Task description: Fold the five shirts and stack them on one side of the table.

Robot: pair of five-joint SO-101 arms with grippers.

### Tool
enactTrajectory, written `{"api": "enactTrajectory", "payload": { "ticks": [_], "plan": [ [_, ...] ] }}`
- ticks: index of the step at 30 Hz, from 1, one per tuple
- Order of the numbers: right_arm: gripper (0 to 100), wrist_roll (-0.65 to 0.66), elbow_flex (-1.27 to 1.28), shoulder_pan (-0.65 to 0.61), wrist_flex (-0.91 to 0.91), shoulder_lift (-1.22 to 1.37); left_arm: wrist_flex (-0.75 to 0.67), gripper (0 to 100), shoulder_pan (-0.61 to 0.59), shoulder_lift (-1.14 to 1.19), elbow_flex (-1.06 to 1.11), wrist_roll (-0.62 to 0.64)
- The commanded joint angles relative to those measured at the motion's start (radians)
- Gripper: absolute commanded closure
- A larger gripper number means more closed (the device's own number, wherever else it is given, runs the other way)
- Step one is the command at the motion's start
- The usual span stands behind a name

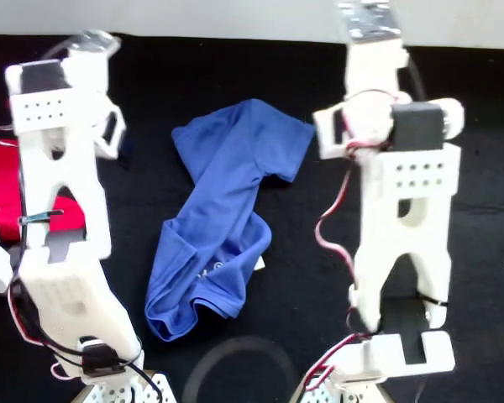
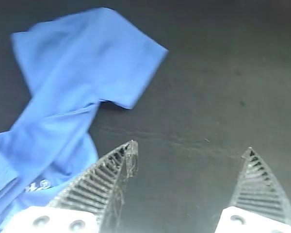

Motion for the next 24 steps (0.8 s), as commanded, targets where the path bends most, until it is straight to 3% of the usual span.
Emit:
{"api": "enactTrajectory", "payload": {
  "ticks": [1, 8, 13, 20, 24],
  "plan": [
    [68.0, -0.006, -0.001, 0.058, 0.005, 0.004, 0.005, 82, 0.082, -0.189, 0.285, 0.005],
    [68.0, -0.006, -0.002, 0.059, 0.007, -0.028, -0.038, 82, 0.303, -0.398, 0.677, 0.005],
    [68.0, -0.006, 0.004, 0.064, 0.008, -0.102, -0.13, 82, 0.39, -0.495, 0.849, 0.005],
    [68.0, -0.003, 0.17, 0.064, 0.007, -0.232, -0.377, 82, 0.348, -0.481, 1.047, 0.009],
    [68.0, -0.003, 0.259, 0.064, 0.005, -0.266, -0.433, 82, 0.341, -0.463, 1.055, 0.072]
  ]
}}
